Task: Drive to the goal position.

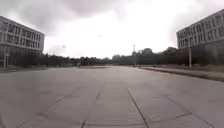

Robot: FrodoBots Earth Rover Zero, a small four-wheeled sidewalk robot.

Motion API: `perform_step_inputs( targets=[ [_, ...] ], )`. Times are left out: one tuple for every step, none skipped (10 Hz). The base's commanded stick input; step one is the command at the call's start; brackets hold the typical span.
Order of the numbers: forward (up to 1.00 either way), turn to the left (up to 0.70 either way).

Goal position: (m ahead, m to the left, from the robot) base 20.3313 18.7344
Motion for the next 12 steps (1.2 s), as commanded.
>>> perform_step_inputs(
  targets=[
    [0.85,0.00],
    [0.85,0.00],
    [0.85,0.00],
    [0.85,0.00],
    [0.85,0.00],
    [0.85,0.00],
    [0.85,0.00],
    [0.85,0.00],
    [0.85,0.00],
    [0.85,0.00],
    [0.85,0.00],
    [0.85,0.00]
  ],
)
